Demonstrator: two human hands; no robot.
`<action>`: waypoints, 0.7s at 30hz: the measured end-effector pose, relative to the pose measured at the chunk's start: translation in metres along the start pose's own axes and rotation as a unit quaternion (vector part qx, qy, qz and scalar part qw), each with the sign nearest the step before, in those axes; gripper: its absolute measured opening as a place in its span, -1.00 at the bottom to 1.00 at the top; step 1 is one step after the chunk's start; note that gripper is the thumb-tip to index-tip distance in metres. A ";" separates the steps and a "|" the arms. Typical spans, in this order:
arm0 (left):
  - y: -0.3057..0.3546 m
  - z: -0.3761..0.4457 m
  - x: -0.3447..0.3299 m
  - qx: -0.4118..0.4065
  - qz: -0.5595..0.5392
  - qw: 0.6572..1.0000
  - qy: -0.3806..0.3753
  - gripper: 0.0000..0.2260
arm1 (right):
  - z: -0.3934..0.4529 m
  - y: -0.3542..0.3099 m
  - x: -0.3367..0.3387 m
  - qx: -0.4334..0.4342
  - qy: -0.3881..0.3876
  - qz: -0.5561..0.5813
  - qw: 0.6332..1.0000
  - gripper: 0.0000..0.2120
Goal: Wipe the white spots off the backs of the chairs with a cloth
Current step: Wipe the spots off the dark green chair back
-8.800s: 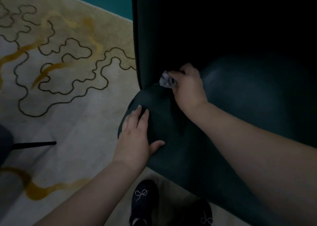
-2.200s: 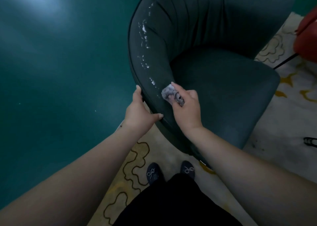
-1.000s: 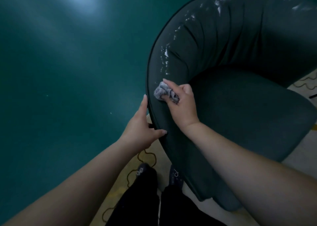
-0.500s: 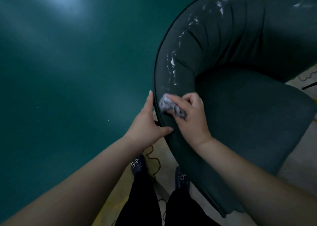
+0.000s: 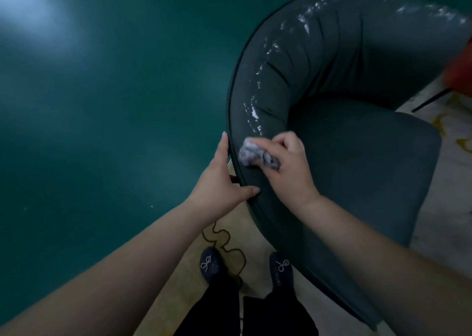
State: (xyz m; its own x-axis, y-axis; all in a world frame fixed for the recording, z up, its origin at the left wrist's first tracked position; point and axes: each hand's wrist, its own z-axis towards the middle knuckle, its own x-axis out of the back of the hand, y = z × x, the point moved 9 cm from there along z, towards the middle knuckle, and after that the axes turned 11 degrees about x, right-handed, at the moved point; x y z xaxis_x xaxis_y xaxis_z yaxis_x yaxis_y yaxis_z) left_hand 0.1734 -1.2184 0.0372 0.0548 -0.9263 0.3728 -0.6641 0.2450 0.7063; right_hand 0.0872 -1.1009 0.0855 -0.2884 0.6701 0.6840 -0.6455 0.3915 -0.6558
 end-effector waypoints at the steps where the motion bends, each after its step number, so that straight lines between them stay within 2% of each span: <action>1: 0.002 0.002 0.001 -0.003 0.003 1.000 -0.006 0.10 | 0.016 0.004 -0.002 -0.014 0.008 -0.008 1.000 -0.54; 5: 0.007 0.006 0.005 -0.017 0.006 1.000 -0.014 0.09 | 0.038 0.009 -0.003 -0.064 0.041 0.005 0.997 -0.57; 10: 0.016 0.020 0.019 -0.030 0.018 0.999 0.010 0.03 | 0.005 -0.003 -0.002 -0.033 0.024 0.005 0.999 -0.53; 15: 0.031 0.043 0.034 -0.031 0.040 0.998 0.029 0.04 | 0.074 0.018 -0.007 -0.037 0.045 -0.005 0.998 -0.62; 21: 0.042 0.056 0.036 -0.029 0.050 0.998 -0.004 0.09 | 0.038 0.013 -0.006 -0.018 0.031 0.018 0.999 -0.47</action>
State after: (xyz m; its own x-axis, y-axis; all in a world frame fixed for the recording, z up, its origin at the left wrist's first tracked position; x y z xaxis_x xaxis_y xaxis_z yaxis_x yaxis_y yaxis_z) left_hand 0.1057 -1.2576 0.0470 -0.0162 -0.8985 0.4388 -0.6224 0.3525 0.6988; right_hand 0.0540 -1.1243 0.0850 -0.2653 0.7218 0.6393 -0.6098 0.3879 -0.6911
